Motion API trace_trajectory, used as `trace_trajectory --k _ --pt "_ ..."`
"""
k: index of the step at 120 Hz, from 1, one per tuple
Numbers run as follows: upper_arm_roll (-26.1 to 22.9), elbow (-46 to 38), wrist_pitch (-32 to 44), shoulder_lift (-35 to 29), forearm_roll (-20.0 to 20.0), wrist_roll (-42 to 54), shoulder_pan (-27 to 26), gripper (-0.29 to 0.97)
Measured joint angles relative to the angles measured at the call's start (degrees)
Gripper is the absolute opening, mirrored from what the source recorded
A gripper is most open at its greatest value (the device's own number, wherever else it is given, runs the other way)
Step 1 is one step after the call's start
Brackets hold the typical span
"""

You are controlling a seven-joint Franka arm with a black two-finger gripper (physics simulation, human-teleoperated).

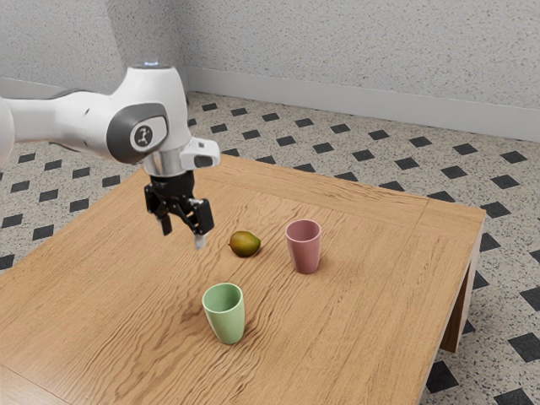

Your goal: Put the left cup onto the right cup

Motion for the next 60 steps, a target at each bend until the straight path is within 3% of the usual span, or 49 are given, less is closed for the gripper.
trace_trajectory --k 60 --pt "-0.09 -2.57 1.66 0.45 0.00 -0.11 -0.25 0.66"
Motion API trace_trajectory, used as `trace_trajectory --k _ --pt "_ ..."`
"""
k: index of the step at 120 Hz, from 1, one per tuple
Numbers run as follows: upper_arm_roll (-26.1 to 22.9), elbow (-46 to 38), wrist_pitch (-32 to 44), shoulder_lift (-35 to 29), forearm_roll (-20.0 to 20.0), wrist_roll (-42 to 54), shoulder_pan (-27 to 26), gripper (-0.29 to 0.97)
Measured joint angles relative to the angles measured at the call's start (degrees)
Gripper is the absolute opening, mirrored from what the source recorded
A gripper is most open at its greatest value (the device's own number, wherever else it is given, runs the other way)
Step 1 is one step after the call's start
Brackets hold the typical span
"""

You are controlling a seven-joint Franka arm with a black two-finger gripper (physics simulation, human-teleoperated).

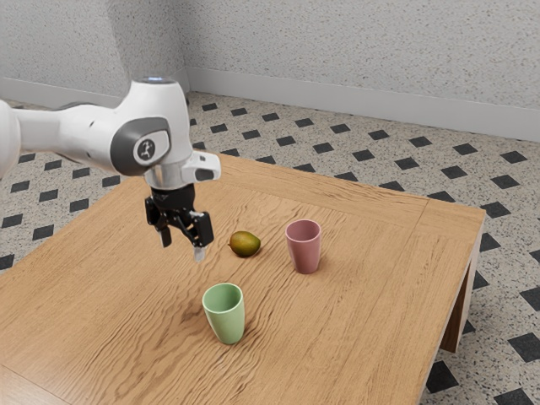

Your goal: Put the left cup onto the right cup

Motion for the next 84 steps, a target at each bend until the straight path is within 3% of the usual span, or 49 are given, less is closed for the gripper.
trace_trajectory --k 84 --pt "-0.90 -1.86 1.63 0.33 -0.09 -0.67 -2.59 0.66"
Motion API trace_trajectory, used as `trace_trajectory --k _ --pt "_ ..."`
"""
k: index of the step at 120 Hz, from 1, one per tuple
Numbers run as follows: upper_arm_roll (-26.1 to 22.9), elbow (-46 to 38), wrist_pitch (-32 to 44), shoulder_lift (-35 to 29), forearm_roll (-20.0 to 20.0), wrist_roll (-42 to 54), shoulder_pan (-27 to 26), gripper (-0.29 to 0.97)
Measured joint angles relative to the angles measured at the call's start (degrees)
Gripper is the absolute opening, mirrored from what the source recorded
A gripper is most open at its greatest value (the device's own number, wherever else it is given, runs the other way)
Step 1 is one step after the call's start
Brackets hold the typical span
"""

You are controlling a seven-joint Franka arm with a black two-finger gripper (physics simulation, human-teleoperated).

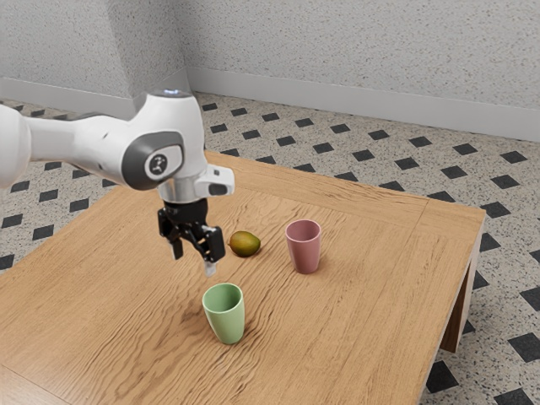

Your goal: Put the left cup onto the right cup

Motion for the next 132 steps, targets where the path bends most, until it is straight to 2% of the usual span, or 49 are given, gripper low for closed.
trace_trajectory --k 44,132 --pt "-0.07 -0.43 1.27 1.83 -0.64 -0.14 -1.95 0.66" --pt "-0.07 -0.17 3.15 5.16 -0.88 -0.19 -1.05 0.66"
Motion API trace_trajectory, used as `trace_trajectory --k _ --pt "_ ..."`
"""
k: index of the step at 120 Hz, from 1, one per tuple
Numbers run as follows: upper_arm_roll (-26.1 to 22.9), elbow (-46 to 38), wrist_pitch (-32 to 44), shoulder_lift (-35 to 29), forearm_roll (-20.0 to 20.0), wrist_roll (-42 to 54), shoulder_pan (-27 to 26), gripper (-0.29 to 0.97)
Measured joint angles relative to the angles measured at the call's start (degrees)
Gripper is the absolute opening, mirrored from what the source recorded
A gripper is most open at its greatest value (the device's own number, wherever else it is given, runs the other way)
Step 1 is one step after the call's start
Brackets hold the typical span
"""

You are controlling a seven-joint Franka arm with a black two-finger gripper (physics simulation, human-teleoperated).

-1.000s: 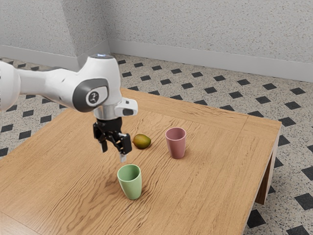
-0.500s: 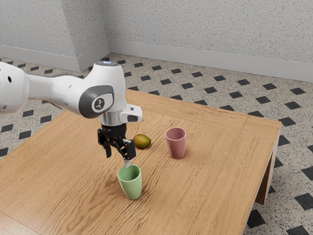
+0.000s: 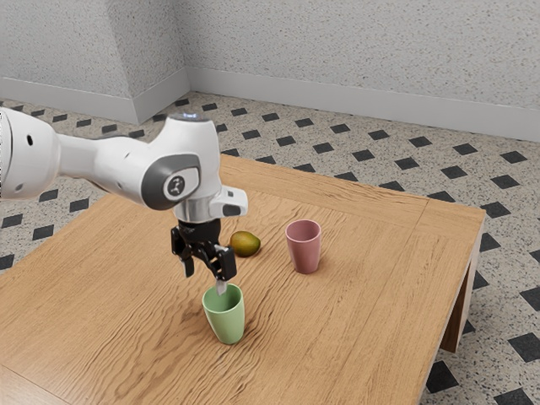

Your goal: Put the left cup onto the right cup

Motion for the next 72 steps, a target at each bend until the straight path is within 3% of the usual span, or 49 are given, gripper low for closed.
trace_trajectory --k 72 --pt "0.00 0.27 2.55 2.57 -0.15 0.08 0.32 0.66"
